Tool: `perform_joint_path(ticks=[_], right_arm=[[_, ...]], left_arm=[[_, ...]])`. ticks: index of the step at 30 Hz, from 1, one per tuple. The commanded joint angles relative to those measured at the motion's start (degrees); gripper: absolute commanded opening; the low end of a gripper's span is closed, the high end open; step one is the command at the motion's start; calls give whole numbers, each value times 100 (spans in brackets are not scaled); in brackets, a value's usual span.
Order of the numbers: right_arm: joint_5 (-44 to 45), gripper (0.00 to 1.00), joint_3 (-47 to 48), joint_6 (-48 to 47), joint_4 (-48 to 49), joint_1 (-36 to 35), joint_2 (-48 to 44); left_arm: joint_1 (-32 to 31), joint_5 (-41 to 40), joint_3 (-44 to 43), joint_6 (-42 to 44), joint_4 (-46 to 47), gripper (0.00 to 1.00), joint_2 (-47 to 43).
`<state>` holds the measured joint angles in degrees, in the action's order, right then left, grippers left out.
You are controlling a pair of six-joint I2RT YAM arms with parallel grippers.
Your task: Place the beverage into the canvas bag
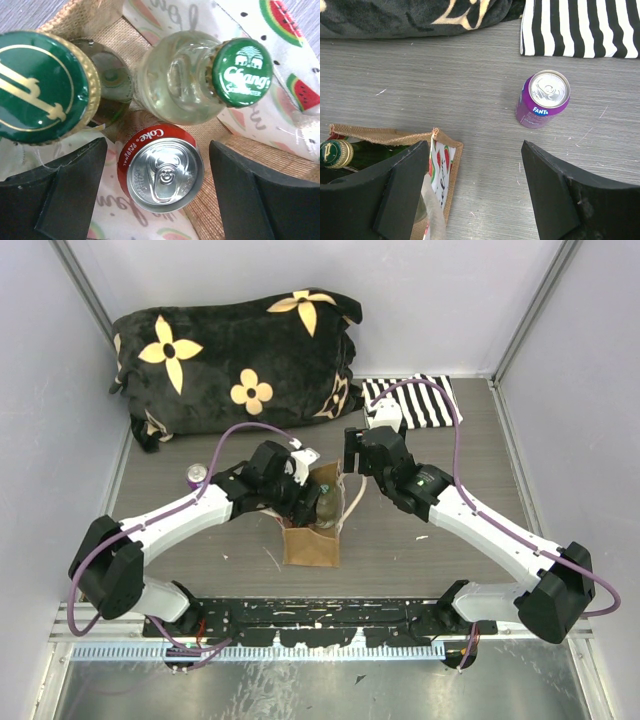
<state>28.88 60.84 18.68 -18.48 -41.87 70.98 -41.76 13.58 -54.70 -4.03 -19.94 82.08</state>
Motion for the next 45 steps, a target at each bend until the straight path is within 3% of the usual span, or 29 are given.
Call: perform_joint_path(ticks=[1,16,26,32,45], right_arm=[[33,81,52,100,178,15,-99],[-63,81,376,174,36,129,165],[-962,82,1660,344,-1161,1251,1192],[-1590,83,2138,355,-1770,1877,1978],[-2192,86,3239,-5,-2452,2292,3433]], left_arm=[[0,299,-39,8,-87,93,-234],[0,553,-246,105,-798,96,-992],[-2,1077,-831,748,-1725,98,-1758],[-16,1719,-709,1268,-2138,98,-2200],[-26,1744,-323,1404,-2507,98,-2613]])
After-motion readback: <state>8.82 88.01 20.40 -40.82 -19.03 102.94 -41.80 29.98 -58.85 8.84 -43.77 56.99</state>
